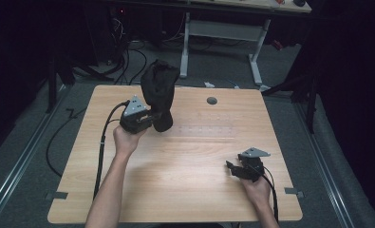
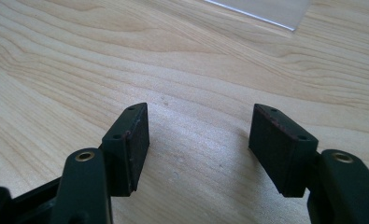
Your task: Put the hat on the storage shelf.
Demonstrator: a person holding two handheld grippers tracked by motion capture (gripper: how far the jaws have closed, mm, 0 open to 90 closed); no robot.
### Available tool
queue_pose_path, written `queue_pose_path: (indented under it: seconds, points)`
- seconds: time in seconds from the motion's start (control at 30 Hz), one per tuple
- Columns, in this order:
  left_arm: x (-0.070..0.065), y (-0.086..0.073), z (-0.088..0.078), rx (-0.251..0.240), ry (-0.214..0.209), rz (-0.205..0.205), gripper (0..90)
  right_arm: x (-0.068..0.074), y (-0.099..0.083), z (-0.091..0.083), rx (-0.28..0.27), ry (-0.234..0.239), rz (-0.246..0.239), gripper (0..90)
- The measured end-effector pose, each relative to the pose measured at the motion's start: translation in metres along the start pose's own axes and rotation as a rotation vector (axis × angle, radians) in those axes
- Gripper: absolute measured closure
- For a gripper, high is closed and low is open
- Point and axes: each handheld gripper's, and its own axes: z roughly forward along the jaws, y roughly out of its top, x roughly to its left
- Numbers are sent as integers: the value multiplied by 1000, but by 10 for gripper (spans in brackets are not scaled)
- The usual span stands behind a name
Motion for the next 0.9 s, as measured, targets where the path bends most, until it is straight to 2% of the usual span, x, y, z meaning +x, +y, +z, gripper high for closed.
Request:
queue_pose_path:
  seconds: [0.1,0.27,0.37,0.53,0.73,0.83,0.9]
  points:
    - [3,0,0,8,7,-3,776,0,0,0,0,0,0,382]
    - [5,-10,4,50,25,11,774,0,0,0,0,0,0,382]
    - [7,-13,3,41,26,-6,774,0,0,0,0,0,0,382]
    - [7,-14,0,39,30,-11,768,0,0,0,0,0,0,382]
    - [7,-15,-3,34,38,-55,752,0,0,0,0,0,0,382]
    - [7,-15,-4,51,51,-61,746,0,0,0,0,0,-1,382]
    - [8,-17,-5,65,61,-77,712,0,0,0,0,0,0,381]
